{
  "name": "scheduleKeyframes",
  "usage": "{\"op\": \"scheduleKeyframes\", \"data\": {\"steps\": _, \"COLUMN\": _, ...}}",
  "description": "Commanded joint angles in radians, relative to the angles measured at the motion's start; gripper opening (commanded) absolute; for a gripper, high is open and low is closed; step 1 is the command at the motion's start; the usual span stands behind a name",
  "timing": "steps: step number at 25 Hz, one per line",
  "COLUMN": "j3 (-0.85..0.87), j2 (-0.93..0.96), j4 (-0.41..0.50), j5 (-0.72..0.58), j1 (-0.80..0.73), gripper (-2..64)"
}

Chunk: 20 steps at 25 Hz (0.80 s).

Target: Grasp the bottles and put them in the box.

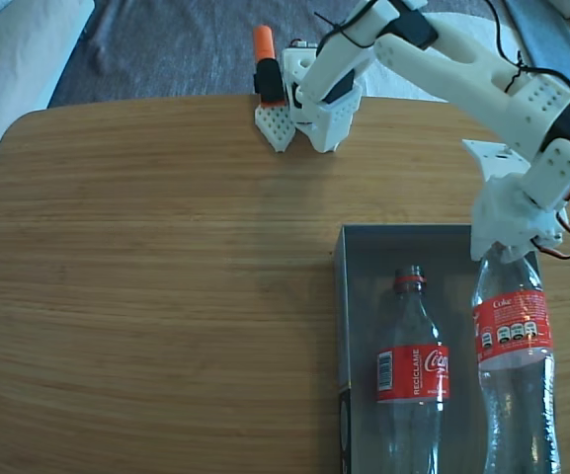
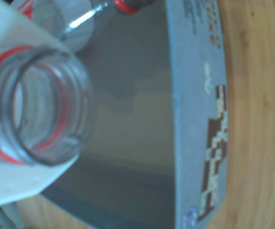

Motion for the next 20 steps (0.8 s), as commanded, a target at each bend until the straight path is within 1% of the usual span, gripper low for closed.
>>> {"op": "scheduleKeyframes", "data": {"steps": 1, "j3": -0.061, "j2": 0.023, "j4": -0.008, "j5": 0.011, "j1": -0.009, "gripper": 2.0}}
{"op": "scheduleKeyframes", "data": {"steps": 18, "j3": -0.055, "j2": 0.021, "j4": -0.011, "j5": 0.012, "j1": -0.002, "gripper": 3.2}}
{"op": "scheduleKeyframes", "data": {"steps": 20, "j3": -0.055, "j2": 0.021, "j4": -0.011, "j5": 0.012, "j1": 0.002, "gripper": 7.9}}
